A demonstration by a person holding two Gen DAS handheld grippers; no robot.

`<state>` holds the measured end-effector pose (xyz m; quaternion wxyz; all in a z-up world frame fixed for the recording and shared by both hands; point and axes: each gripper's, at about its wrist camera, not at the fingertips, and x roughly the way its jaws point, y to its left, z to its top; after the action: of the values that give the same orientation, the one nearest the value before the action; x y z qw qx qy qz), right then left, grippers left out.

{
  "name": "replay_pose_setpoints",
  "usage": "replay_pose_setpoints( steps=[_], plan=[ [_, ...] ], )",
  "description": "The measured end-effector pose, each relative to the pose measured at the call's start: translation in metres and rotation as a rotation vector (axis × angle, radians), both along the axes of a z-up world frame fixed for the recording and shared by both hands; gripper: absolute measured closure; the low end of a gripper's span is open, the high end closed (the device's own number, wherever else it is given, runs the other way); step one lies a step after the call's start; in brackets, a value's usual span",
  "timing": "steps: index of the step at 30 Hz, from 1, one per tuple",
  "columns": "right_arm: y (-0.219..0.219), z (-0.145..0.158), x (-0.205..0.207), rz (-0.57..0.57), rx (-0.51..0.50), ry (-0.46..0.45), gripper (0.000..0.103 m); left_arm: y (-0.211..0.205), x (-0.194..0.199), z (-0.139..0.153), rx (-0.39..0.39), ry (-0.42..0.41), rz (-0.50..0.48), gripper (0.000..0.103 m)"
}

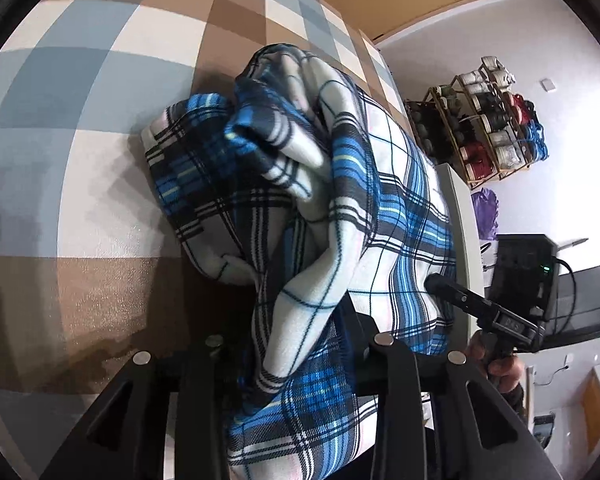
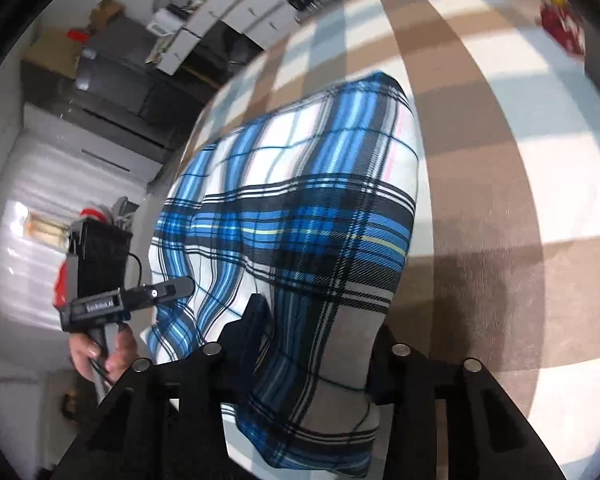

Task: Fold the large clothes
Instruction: 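Lift the plaid shirt bundle off the bed with both grippers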

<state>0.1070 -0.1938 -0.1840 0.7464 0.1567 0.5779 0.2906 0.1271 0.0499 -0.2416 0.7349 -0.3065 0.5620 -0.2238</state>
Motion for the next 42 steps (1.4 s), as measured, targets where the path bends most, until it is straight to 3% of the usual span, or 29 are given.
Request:
replay_pose_setpoints(
  steps=[5,12,18,31,42],
  plan=[
    [0.018,0.019,-0.014,0.028,-0.074,-0.106,0.069,-0.002,-0.005,0.007,-0.012,-0.031,0.007,0.077],
    [0.016,0.027,-0.028,0.026,-0.061,-0.149,0.07,-0.01,-0.014,0.017,-0.004,-0.097,-0.013,0.077],
    [0.009,0.023,-0.03,0.003,-0.028,-0.153,0.074,-0.019,-0.016,0.021,0.063,-0.138,-0.049,0.076],
    [-0.001,0.038,-0.038,-0.055,-0.006,-0.156,0.077,0.0,-0.001,0.014,-0.182,-0.057,-0.058,0.077],
    [-0.009,0.045,-0.046,-0.074,-0.002,-0.209,0.079,-0.007,-0.004,0.02,-0.209,-0.056,-0.079,0.077]
  ],
)
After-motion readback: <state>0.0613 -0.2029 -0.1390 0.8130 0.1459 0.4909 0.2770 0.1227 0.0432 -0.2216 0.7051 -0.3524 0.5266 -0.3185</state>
